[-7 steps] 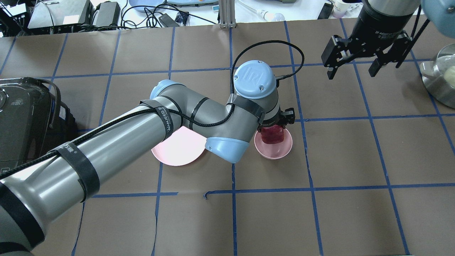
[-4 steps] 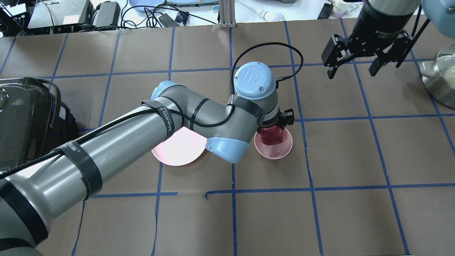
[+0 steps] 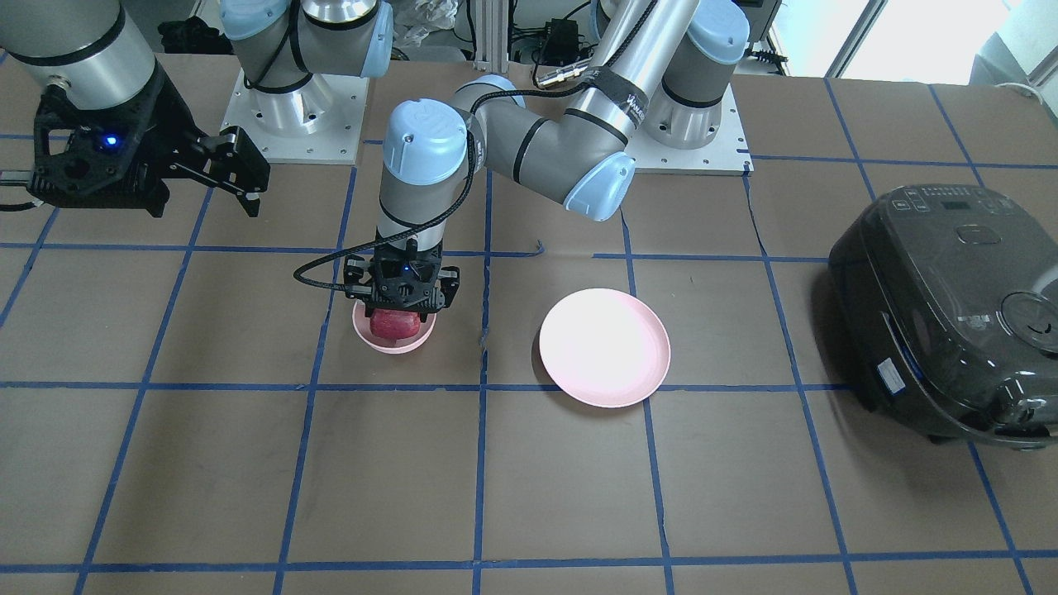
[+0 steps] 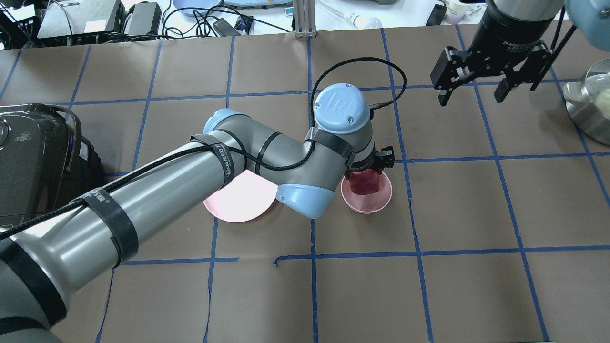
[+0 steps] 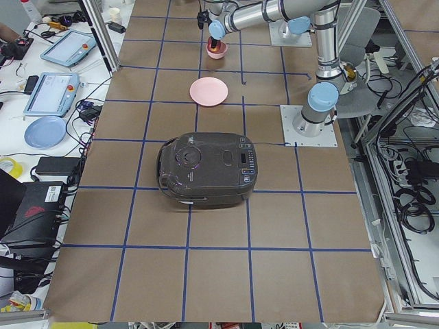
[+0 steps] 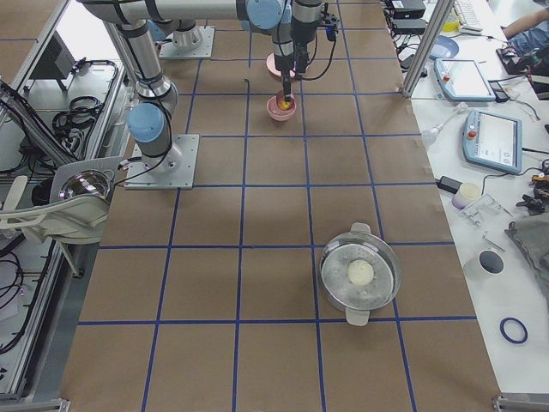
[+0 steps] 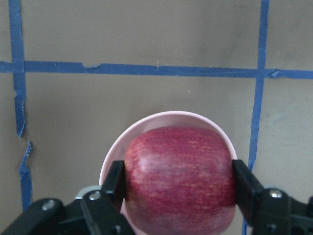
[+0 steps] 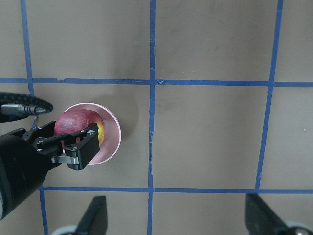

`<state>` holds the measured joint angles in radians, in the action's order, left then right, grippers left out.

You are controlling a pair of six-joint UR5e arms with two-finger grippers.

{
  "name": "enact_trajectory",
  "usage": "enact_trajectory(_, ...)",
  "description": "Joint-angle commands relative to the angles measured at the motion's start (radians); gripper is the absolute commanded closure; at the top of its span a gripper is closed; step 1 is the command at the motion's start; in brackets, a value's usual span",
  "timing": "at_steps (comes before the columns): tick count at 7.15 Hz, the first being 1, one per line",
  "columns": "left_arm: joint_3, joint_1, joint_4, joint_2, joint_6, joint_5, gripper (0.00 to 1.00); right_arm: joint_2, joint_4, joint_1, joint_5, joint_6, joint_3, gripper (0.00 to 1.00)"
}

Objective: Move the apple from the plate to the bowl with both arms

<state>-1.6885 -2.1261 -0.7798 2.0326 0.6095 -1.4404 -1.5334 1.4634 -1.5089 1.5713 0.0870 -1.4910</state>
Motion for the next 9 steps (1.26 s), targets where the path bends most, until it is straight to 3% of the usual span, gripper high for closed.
enact_trajectory(1,0.001,0.000,0.000,-0.003,0.004,0.003,0.07,-0.001,-0.003,0.001,0.003,-0.001,0.000,0.00)
enact_trajectory(2,0.001,0.000,0.000,-0.005,0.007,0.006,0.00,0.002,0.006,0.002,0.003,0.000,0.000,0.00)
enact_trajectory(6,0.001,0.084,-0.038,-0.110,-0.081,-0.003,0.00,-0.004,-0.002,-0.005,-0.019,0.000,0.003,0.00)
enact_trajectory(9,0.044,0.326,-0.380,-0.285,-0.384,-0.006,0.00,-0.007,-0.006,-0.014,-0.022,-0.001,-0.005,0.00)
